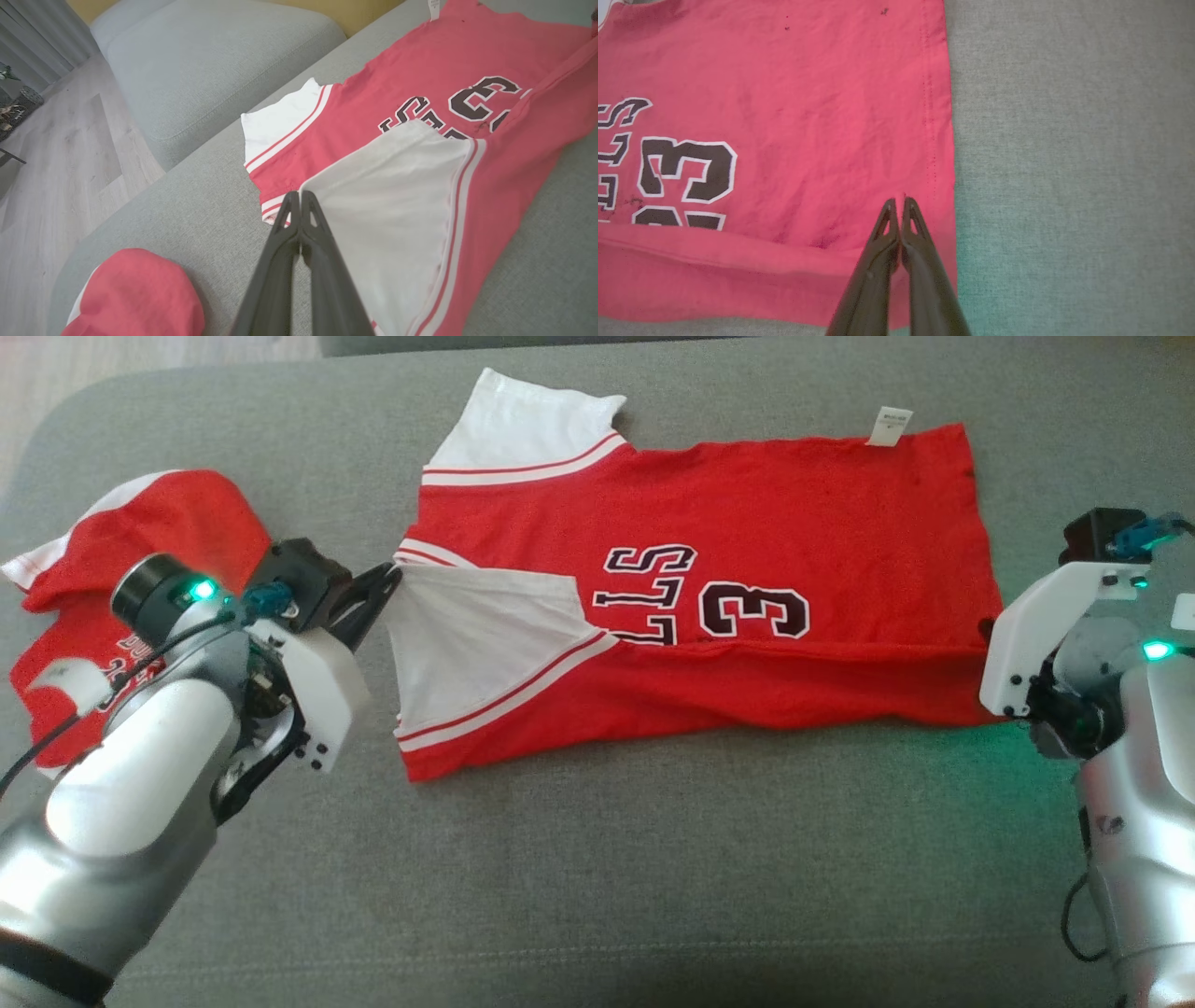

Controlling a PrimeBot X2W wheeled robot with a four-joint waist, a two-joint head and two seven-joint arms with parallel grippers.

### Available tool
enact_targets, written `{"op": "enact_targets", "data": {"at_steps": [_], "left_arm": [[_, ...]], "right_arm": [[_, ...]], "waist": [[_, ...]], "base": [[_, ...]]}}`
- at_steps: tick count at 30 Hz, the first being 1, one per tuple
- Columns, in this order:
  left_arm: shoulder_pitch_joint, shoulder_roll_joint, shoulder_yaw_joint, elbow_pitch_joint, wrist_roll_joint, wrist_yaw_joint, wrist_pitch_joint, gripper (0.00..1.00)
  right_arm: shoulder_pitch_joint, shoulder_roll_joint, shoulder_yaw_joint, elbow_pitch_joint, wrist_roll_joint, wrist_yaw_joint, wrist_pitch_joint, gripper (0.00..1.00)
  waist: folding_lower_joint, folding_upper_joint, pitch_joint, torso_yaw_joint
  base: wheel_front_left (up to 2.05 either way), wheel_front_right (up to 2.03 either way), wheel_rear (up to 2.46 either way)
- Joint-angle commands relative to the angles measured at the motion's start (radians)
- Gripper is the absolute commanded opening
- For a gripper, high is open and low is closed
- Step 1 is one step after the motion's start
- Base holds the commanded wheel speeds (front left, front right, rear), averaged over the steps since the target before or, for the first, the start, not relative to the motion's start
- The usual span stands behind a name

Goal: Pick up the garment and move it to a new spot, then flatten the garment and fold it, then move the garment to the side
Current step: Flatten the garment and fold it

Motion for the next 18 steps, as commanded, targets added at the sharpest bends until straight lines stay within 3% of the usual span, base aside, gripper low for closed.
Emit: {"op": "enact_targets", "data": {"at_steps": [1, 5, 6, 7, 8, 9, 15, 18], "left_arm": [[-0.073, 0.025, 0.037, 0.01, 0.006, -0.005, -0.014, 0.0], [-0.112, 0.001, 0.015, 0.078, 0.004, -0.012, -0.036, 0.0], [-0.119, -0.008, 0.014, 0.097, 0.001, -0.012, -0.041, 0.0], [-0.126, -0.016, 0.015, 0.119, -0.003, -0.012, -0.046, 0.0], [-0.133, -0.025, 0.017, 0.14, -0.001, -0.006, -0.054, 0.04], [-0.142, -0.029, 0.009, 0.157, 0.014, -0.004, -0.067, 1.0], [-0.149, -0.08, 0.03, 0.235, 0.015, 0.054, -0.152, 1.0], [-0.138, -0.117, 0.082, 0.259, -0.018, 0.122, -0.221, 1.0]], "right_arm": [[-0.058, 0.004, 0.007, -0.02, -0.014, 0.007, -0.025, 0.0], [-0.085, 0.017, -0.015, 0.017, -0.037, 0.007, -0.067, 0.0], [-0.091, 0.021, -0.025, 0.023, -0.043, 0.007, -0.086, 0.25], [-0.096, 0.026, -0.032, 0.029, -0.048, 0.007, -0.107, 1.0], [-0.102, 0.031, -0.044, 0.036, -0.05, 0.007, -0.126, 1.0], [-0.108, 0.036, -0.055, 0.044, -0.052, 0.007, -0.145, 1.0], [-0.121, 0.044, -0.091, 0.07, -0.063, 0.007, -0.244, 1.0], [-0.114, 0.046, -0.143, 0.072, -0.048, 0.007, -0.33, 1.0]], "waist": [[-0.0001, 0.0, 0.01, -0.007], [-0.0001, 0.0, 0.032, -0.012], [-0.0001, 0.0, 0.035, -0.012], [-0.0001, 0.0, 0.037, -0.013], [-0.0001, 0.0, 0.039, -0.013], [-0.0001, 0.0, 0.041, -0.013], [-0.0001, 0.0, 0.034, -0.006], [-0.0001, 0.0, 0.017, 0.003]], "base": [[0.0, 0.0, 0.0], [0.0, 0.0, 0.0], [0.0, 0.0, 0.0], [0.0, 0.0, 0.0], [0.0, 0.0, 0.0], [0.0, 0.0, 0.0], [0.0, 0.0, 0.0], [0.0, 0.0, 0.0]]}}
